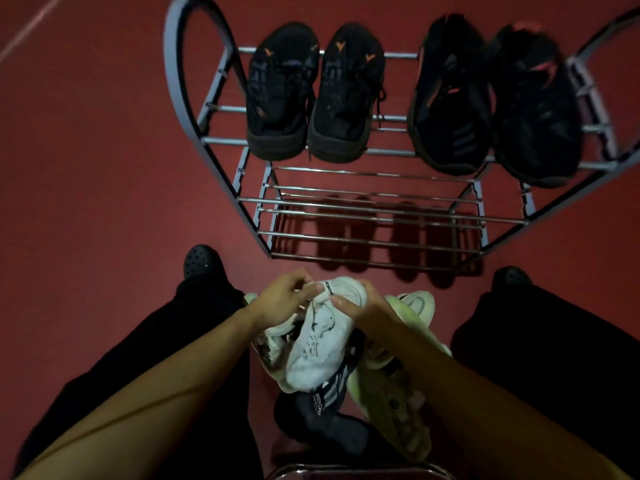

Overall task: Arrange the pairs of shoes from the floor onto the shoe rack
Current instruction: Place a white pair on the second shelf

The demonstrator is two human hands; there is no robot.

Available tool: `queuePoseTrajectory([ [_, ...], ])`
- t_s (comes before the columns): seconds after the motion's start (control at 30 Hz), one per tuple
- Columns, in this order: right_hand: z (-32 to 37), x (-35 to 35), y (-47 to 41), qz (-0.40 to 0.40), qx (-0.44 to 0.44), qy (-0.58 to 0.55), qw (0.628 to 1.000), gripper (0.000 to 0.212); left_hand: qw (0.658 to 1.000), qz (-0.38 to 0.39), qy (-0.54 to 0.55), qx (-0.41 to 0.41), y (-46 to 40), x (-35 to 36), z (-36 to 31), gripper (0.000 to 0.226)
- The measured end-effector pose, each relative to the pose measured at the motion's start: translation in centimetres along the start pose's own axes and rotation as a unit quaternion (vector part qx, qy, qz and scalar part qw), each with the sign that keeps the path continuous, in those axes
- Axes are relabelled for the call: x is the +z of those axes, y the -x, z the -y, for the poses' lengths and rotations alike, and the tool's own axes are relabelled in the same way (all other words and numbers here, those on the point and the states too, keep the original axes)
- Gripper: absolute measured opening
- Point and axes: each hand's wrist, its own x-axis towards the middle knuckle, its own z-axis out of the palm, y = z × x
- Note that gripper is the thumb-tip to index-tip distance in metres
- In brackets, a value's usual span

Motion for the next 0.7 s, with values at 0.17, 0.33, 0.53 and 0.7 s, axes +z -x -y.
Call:
queuePoseTrajectory([
  [0.17, 2.7, -1.4, 3.2, 0.041, -0.024, -0.123, 0.991, 0.033, 0.998, -0.04, 0.051, 0.013, 1.3, 1.2, -3.6, 0.03],
  [0.33, 1.5, -1.7, 4.0, 0.041, 0.055, -0.192, 0.979, 0.053, 0.986, -0.095, 0.138, -0.007, 1.7, 2.0, -5.1, 0.027],
  [0.53, 0.7, -2.2, 3.9, -0.017, 0.097, -0.069, 0.993, 0.047, 0.967, -0.153, 0.197, -0.041, 1.8, 2.6, -4.7, 0.028],
  [0.7, -0.7, -2.3, 2.5, -0.057, 0.07, -0.035, 0.995, 0.031, 0.954, -0.132, 0.257, -0.085, 0.3, 2.6, -2.3, 0.027],
])
